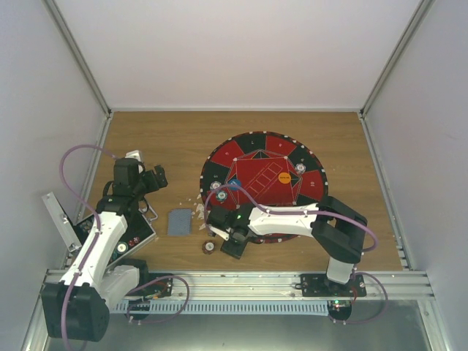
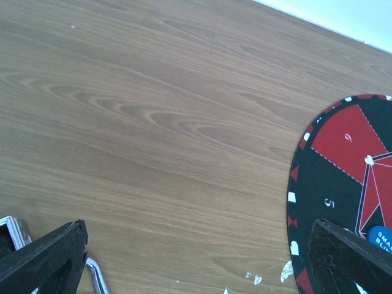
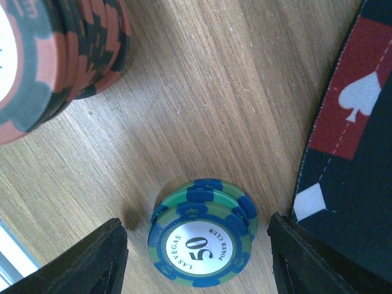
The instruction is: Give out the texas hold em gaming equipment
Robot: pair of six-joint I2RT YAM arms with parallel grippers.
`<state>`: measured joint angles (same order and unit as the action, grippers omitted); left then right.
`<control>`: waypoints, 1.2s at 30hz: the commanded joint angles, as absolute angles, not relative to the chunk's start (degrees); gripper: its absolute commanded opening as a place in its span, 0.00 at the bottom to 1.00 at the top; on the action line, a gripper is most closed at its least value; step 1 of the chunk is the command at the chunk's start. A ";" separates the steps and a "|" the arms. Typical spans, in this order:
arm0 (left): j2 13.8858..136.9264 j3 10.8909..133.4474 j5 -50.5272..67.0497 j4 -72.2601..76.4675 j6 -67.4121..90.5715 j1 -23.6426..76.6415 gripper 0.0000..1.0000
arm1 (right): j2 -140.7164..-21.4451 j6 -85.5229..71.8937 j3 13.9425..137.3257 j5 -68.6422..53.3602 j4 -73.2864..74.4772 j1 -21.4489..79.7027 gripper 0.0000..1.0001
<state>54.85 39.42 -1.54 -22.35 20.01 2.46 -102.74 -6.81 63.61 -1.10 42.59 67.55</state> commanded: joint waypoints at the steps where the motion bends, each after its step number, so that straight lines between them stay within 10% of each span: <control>1: 53.81 38.67 -1.14 -21.52 20.39 2.46 0.99 | -100.60 -9.53 62.53 -0.73 42.99 68.17 0.66; 36: 53.82 38.75 -1.40 -21.51 20.30 2.46 0.99 | -105.34 -9.04 59.98 -3.05 38.65 68.03 0.49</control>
